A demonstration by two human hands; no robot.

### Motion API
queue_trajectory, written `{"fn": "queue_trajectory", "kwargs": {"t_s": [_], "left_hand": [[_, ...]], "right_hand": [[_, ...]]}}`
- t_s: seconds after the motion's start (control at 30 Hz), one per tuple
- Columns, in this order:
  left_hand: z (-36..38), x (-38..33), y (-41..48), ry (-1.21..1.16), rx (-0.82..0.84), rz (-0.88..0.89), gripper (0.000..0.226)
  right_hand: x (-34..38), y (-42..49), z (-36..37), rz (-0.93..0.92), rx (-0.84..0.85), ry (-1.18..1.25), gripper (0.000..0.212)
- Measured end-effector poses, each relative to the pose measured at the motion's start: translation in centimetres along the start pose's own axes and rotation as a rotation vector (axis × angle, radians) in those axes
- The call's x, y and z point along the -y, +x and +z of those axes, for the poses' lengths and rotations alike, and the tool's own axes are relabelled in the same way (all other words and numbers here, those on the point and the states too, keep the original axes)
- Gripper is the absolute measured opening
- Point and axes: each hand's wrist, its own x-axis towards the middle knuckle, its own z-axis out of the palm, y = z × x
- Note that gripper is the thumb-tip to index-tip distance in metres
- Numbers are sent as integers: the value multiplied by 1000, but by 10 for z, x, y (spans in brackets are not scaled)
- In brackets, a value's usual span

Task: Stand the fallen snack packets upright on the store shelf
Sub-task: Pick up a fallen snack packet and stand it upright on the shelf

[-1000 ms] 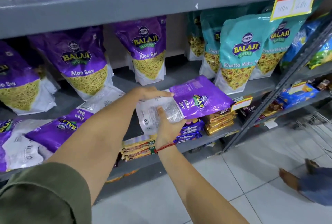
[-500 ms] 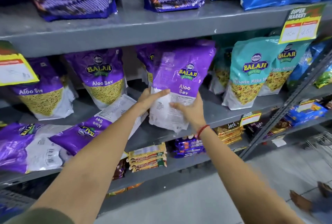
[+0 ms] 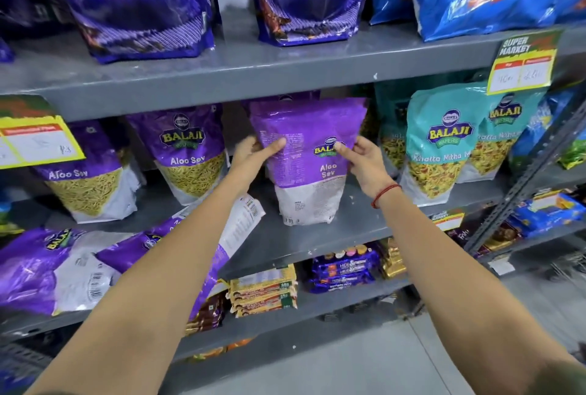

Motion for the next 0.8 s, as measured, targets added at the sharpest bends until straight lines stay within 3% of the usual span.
{"fn": "queue_trajectory", "kwargs": {"t_s": [0.1, 0.2, 0.33, 0.43, 0.5, 0.6, 0.8], "left_hand": [[0, -13, 6, 30, -18, 13, 8], [-3, -17, 6, 56, -71, 65, 2], [9, -11, -10, 27, -259, 128, 20], [29, 25, -39, 41, -475, 149, 37], [49, 60, -70, 147, -567, 171, 29], [87, 103, -113, 345, -479, 130, 33], [130, 115, -123, 419, -120, -54, 105]], "right_hand": [[8, 9, -2, 30, -16, -3, 14], [10, 14, -4, 27, 4, -27, 12], [4, 10, -6, 66, 45, 12, 9], [-14, -1, -13, 148, 142, -60, 18], [-26, -9, -16, 193, 168, -132, 23], [-35, -18, -13, 208, 175, -193, 22], [-52, -42, -8, 134, 138, -228, 37]]}}
